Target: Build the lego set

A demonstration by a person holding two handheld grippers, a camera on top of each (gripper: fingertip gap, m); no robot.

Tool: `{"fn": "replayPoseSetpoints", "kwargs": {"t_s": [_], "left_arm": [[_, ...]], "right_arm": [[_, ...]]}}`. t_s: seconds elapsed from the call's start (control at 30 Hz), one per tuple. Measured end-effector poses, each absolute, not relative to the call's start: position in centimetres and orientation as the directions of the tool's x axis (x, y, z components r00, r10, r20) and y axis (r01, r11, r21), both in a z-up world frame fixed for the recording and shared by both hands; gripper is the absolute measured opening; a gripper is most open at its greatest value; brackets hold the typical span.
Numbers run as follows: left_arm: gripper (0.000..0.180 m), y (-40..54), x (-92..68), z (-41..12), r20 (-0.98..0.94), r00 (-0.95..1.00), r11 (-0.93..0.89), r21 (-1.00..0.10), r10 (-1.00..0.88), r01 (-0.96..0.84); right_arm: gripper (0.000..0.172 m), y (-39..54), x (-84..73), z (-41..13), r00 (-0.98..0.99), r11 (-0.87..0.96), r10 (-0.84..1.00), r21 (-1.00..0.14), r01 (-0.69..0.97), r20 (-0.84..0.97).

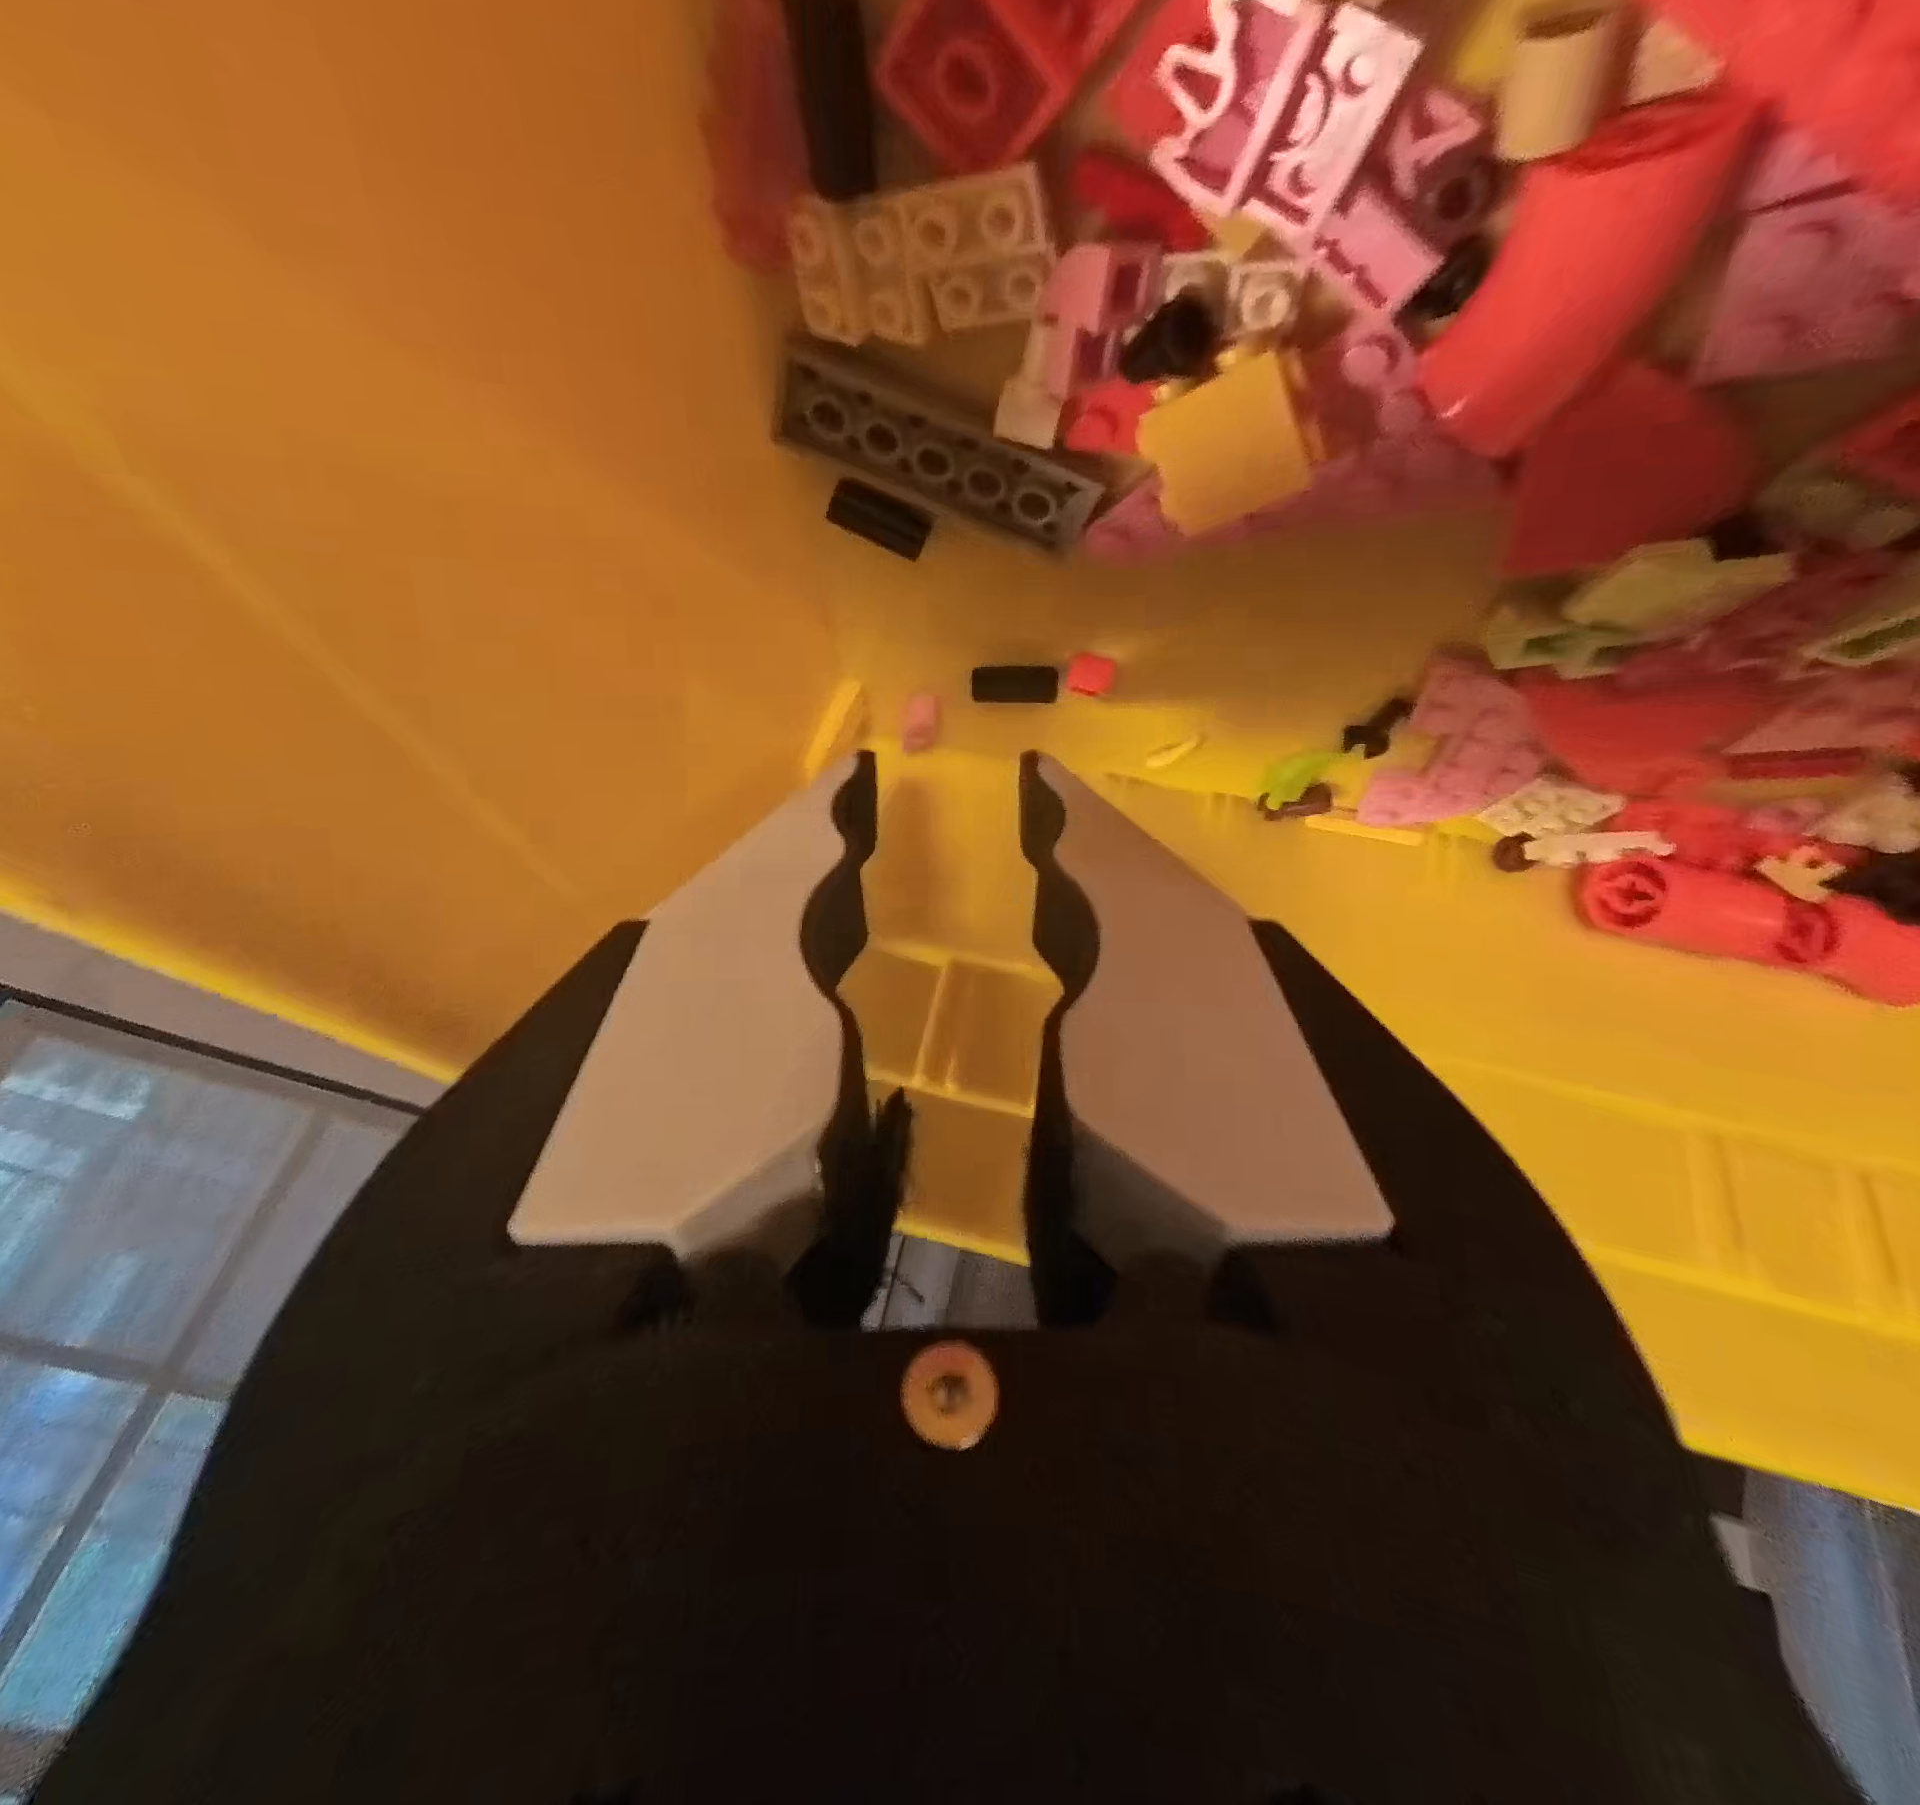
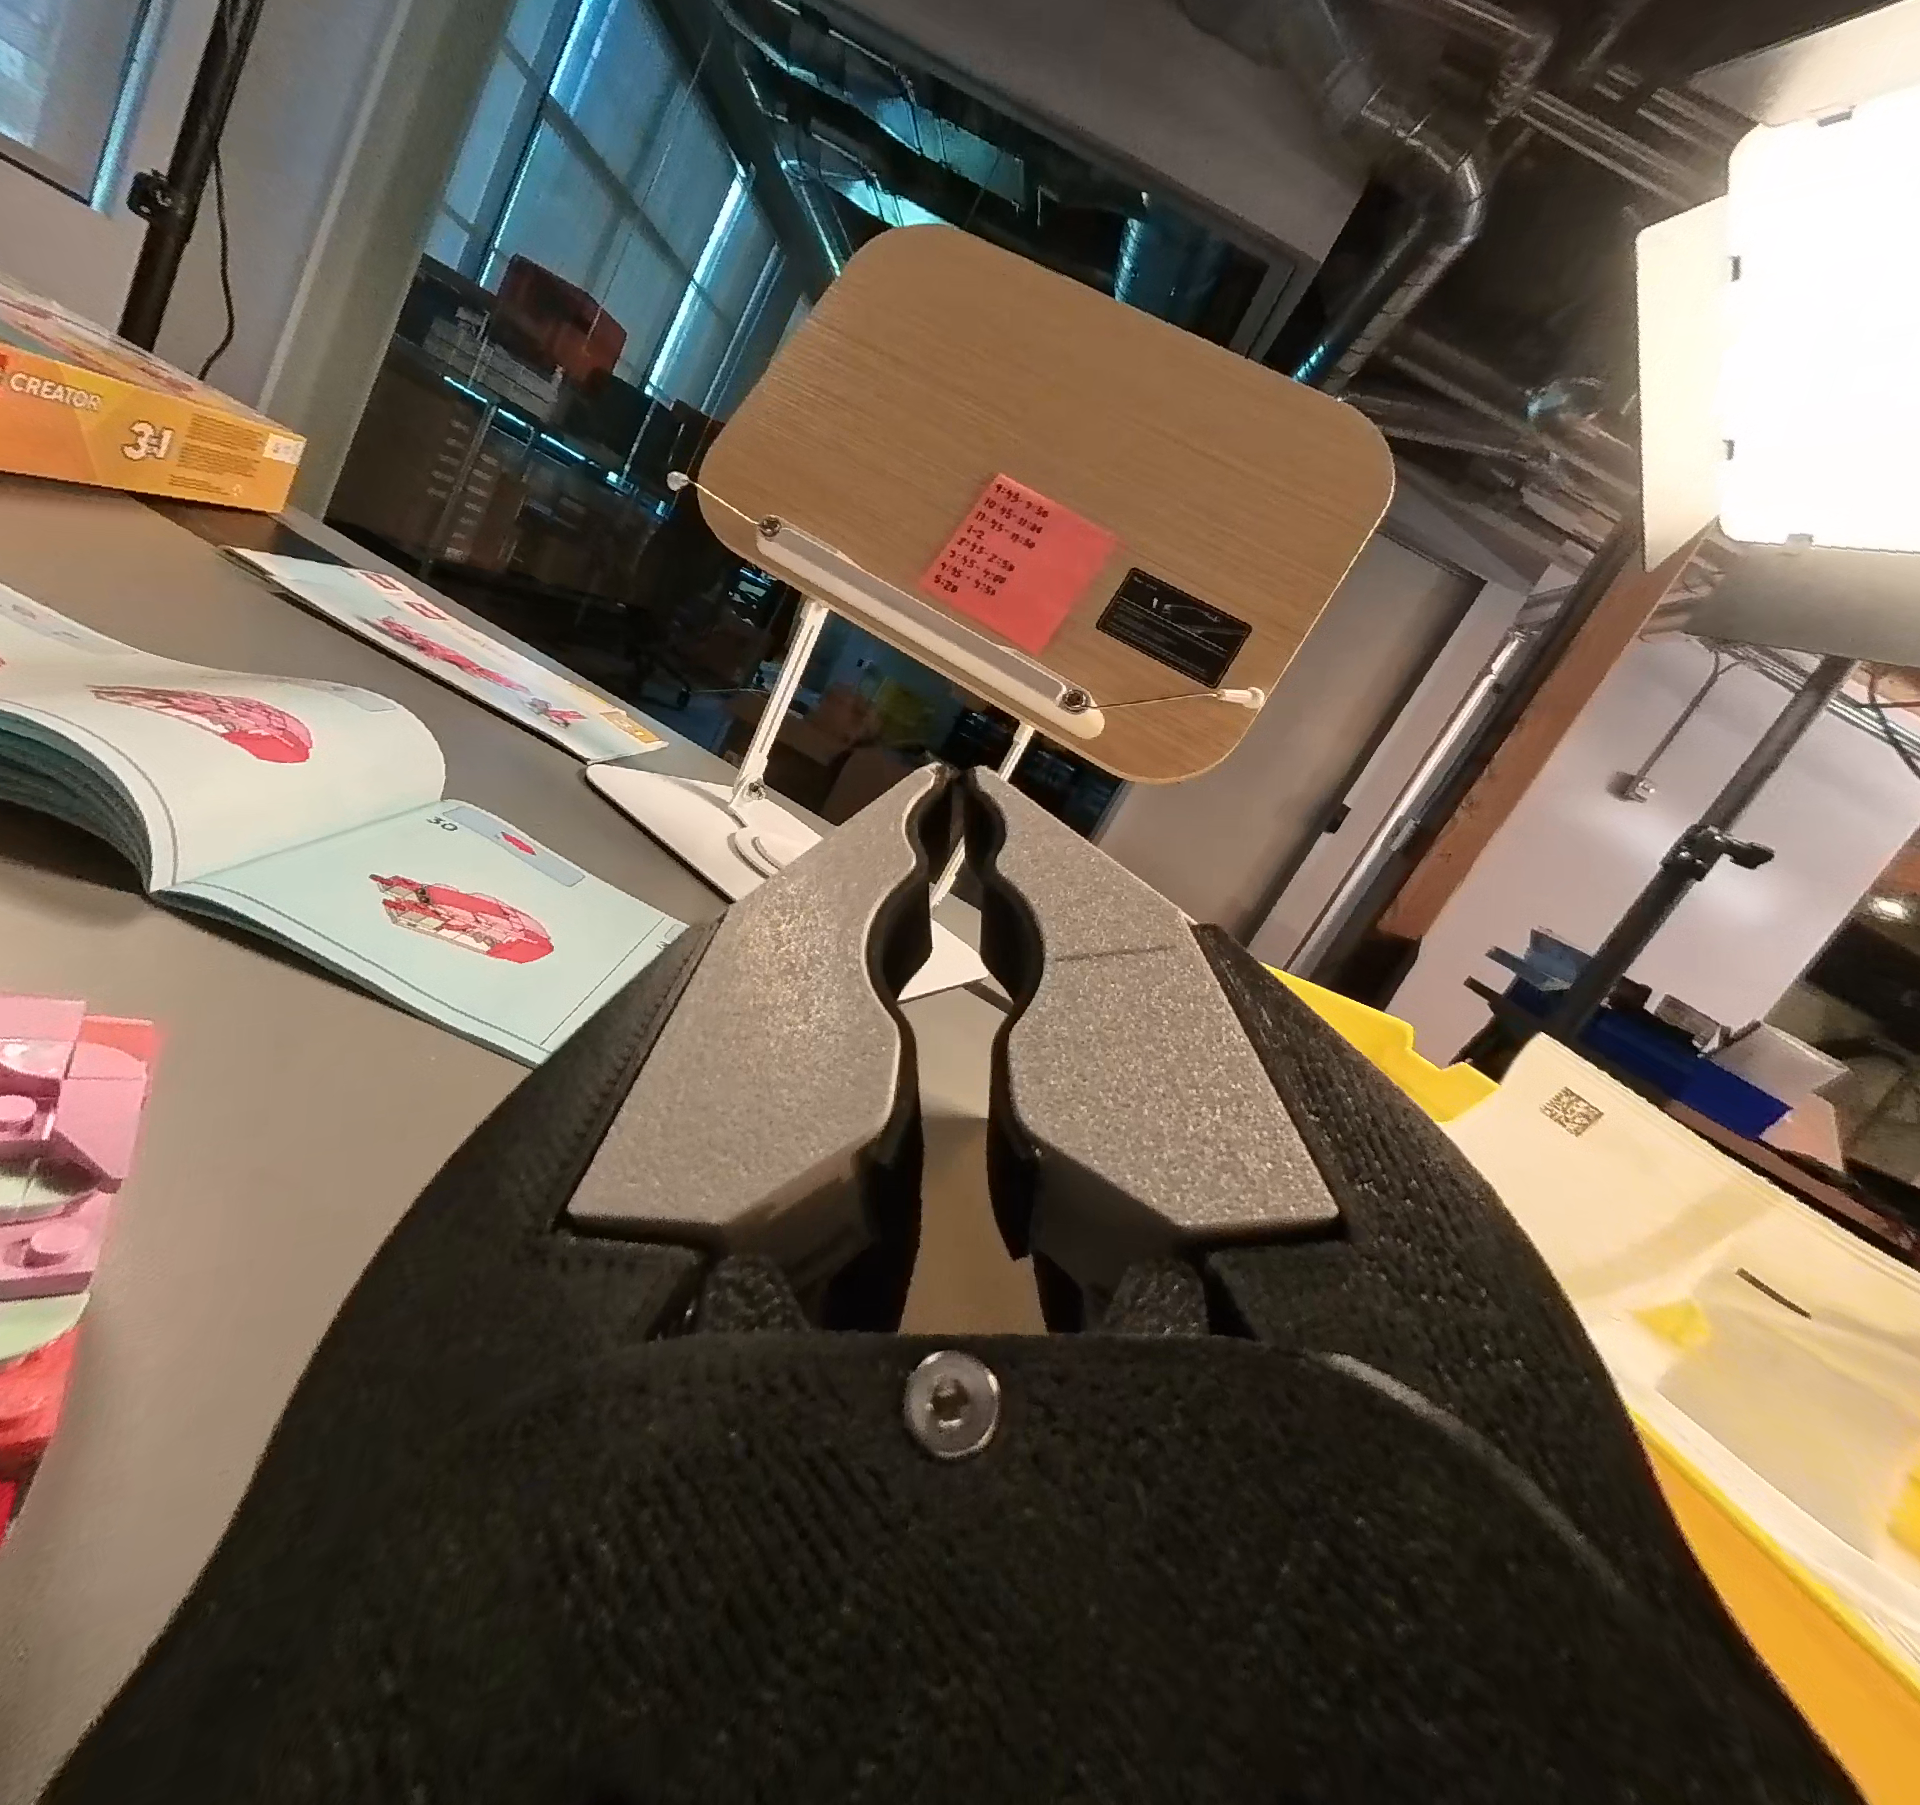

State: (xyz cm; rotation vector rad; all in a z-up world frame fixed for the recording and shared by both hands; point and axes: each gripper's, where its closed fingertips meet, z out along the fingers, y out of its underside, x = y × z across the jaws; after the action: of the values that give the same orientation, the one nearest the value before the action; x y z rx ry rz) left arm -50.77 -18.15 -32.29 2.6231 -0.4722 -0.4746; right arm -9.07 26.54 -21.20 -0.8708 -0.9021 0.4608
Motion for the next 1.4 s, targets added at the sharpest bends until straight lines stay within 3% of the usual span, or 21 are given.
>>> {"fn": "replayPoseSetpoints", "kwargs": {"t_s": [0.37, 0.47, 0.6, 0.73, 0.83, 0.97, 1.03, 1.13, 1.27, 1.4], "left_arm": [[0.022, -18.8, -52.2, -33.7, -0.25, 0.882, -0.832, 0.504, -0.399, -0.233], [0.003, -19.0, -52.5, -34.0, -0.254, 0.876, -0.828, 0.506, -0.41, -0.24], [0.002, -18.6, -52.5, -33.5, -0.274, 0.808, -0.801, 0.485, -0.521, -0.352], [0.002, -16.1, -50.7, -30.5, -0.39, 0.81, -0.898, 0.237, -0.438, -0.371], [0.002, -13.3, -47.7, -26.5, -0.467, 0.815, -0.913, -0.04, -0.342, -0.406], [0.003, -8.1, -39.9, -19.7, -0.442, 0.869, -0.733, -0.511, -0.222, -0.448], [0.003, -5.9, -35.0, -16.5, -0.395, 0.89, -0.572, -0.685, -0.228, -0.451], [0.002, -3.2, -28.2, -13.0, -0.364, 0.897, -0.328, -0.839, -0.251, -0.433], [0.002, -0.4, -20.1, -10.4, -0.316, 0.913, -0.027, -0.942, -0.257, -0.334], [0.002, 3.6, -13.6, -11.2, -0.061, 0.943, 0.191, -0.982, -0.326, 0.003]], "right_arm": [[0.0, 26.6, -9.3, -21.4, 0.554, 0.585, 0.671, -0.811, 0.014, 0.493], [0.0, 26.6, -9.3, -21.4, 0.553, 0.584, 0.671, -0.812, 0.016, 0.494], [0.0, 26.6, -9.3, -21.4, 0.552, 0.582, 0.672, -0.813, 0.017, 0.493], [0.0, 26.6, -9.3, -21.4, 0.551, 0.581, 0.675, -0.814, 0.015, 0.491], [0.0, 26.6, -9.4, -21.4, 0.549, 0.58, 0.676, -0.814, 0.015, 0.492], [0.0, 26.5, -9.4, -21.4, 0.546, 0.58, 0.678, -0.814, 0.014, 0.493], [0.0, 26.5, -9.4, -21.4, 0.543, 0.58, 0.68, -0.814, 0.012, 0.493], [0.0, 26.4, -9.5, -21.4, 0.538, 0.574, 0.688, -0.819, 0.006, 0.487], [0.0, 26.5, -9.2, -21.4, 0.539, 0.565, 0.696, -0.825, -0.005, 0.474], [0.0, 26.2, -8.5, -21.4, 0.532, 0.556, 0.708, -0.831, -0.013, 0.465]]}}
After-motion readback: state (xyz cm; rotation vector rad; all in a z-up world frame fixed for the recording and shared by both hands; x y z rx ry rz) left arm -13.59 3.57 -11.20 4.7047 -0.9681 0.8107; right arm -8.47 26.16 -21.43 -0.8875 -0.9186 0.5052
